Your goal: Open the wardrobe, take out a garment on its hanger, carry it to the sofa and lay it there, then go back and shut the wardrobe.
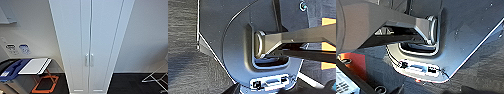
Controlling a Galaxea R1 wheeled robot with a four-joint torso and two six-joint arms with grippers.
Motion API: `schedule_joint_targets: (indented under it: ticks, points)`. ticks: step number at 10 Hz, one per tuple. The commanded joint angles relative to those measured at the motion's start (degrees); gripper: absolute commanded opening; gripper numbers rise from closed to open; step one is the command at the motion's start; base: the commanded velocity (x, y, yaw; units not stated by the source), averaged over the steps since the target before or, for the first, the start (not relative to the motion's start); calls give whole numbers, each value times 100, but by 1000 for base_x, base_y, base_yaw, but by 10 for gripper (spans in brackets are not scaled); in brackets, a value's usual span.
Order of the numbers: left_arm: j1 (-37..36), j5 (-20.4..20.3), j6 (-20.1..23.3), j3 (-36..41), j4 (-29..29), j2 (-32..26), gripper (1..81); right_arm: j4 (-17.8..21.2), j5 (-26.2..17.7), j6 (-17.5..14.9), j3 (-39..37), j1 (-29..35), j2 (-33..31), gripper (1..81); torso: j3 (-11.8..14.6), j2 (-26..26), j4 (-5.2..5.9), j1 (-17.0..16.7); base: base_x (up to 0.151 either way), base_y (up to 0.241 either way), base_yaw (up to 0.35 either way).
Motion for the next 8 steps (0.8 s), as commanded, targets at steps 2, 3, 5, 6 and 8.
schedule_joint_targets:
  ticks: [2, 3, 5, 6, 8]
  points:
    - [-130, 311, 32, 44, 83, -34, 811, -66, -301, -17, 45, 154, -7, 811, 0, 2, 0, 8, 87, 0, 0]
    - [-130, 302, 32, 44, 83, -25, 811, -66, -301, -17, 45, 154, -7, 811, 0, 2, 0, 8, 87, 0, 0]
    - [-130, 302, 32, 44, 83, -25, 811, -66, -284, -17, 45, 162, -7, 811, 0, 2, 0, 6, 88, 0, 0]
    - [-130, 311, 32, 44, 83, -25, 811, -66, -266, -17, 27, 154, -7, 811, -2, 4, 0, 10, 89, 0, 0]
    - [-130, 311, 32, 44, 83, -25, 811, -66, -257, -17, 1, 145, -7, 811, 0, 4, 0, 10, 89, 0, 0]
